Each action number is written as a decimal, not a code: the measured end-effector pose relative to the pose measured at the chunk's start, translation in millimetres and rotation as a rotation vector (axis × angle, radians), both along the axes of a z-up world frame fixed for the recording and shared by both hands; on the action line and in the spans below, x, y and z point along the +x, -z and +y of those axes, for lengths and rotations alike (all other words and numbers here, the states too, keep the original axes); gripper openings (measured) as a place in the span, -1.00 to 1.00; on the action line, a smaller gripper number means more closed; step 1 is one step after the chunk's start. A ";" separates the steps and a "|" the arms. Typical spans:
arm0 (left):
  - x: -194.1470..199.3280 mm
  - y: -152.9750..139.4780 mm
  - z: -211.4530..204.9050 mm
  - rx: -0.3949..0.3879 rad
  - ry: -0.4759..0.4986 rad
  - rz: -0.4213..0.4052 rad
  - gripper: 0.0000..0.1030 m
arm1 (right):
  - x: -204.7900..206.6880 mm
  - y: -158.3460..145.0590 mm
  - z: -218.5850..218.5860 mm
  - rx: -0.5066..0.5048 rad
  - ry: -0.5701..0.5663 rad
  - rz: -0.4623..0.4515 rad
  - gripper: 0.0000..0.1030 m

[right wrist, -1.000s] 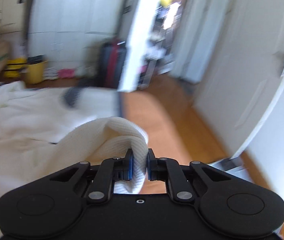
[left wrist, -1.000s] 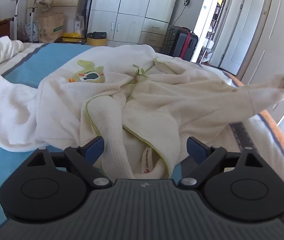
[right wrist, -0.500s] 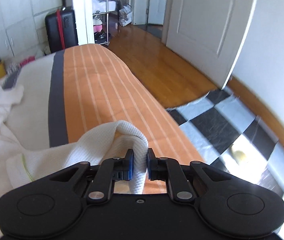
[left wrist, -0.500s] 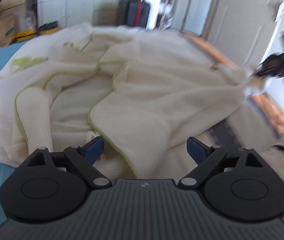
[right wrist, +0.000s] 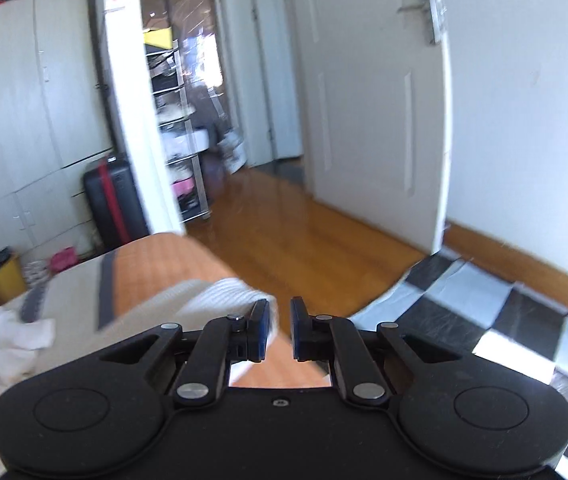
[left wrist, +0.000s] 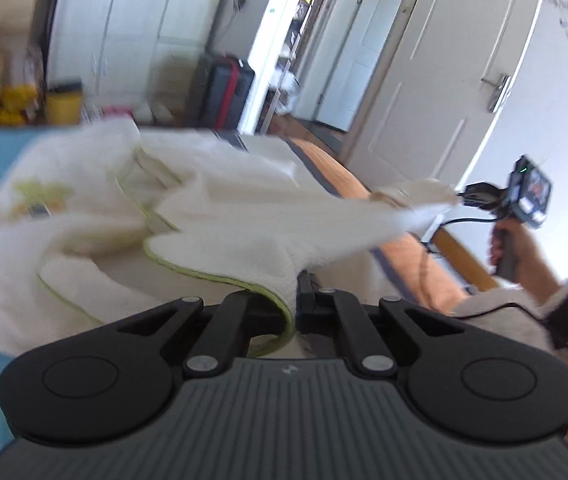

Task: Fold clothes

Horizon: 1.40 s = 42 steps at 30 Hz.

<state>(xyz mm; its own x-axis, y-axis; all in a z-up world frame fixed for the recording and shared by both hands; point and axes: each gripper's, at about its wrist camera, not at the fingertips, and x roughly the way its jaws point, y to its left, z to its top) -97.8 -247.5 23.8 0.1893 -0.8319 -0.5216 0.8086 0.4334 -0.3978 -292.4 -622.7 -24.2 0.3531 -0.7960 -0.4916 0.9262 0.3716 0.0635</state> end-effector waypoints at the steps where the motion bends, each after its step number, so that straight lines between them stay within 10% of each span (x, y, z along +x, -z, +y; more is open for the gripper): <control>1: 0.2 12.1 -6.3 0.025 0.020 0.057 -0.94 | -0.7 4.2 -4.4 -0.021 0.034 0.060 -0.88; 3: -1.5 41.5 -24.2 0.126 0.040 0.140 -0.94 | -4.2 16.3 -17.7 0.008 0.056 0.140 -0.88; 9: -16.8 91.2 -58.7 0.370 0.072 0.125 -0.93 | -15.0 11.0 -8.4 0.220 -0.127 -0.006 -0.66; 16: -19.9 71.6 -47.4 0.361 0.124 0.079 -0.88 | 72.7 -45.8 69.5 0.246 -0.546 -0.059 -0.01; 24: -5.6 51.7 4.7 0.296 0.091 0.082 -0.10 | 187.3 -49.2 222.2 0.252 -1.024 0.110 0.12; 28: 34.5 32.1 62.0 0.272 -0.072 0.039 0.11 | 203.3 -26.7 286.1 0.274 -1.189 0.197 0.12; 34: 161.7 52.6 150.3 0.456 -0.512 0.141 0.14 | 227.9 -0.8 364.4 0.277 -1.369 0.317 0.23; 42: 233.0 109.9 232.3 0.373 -0.884 0.225 0.14 | 259.6 57.1 358.9 0.530 -1.226 0.263 0.29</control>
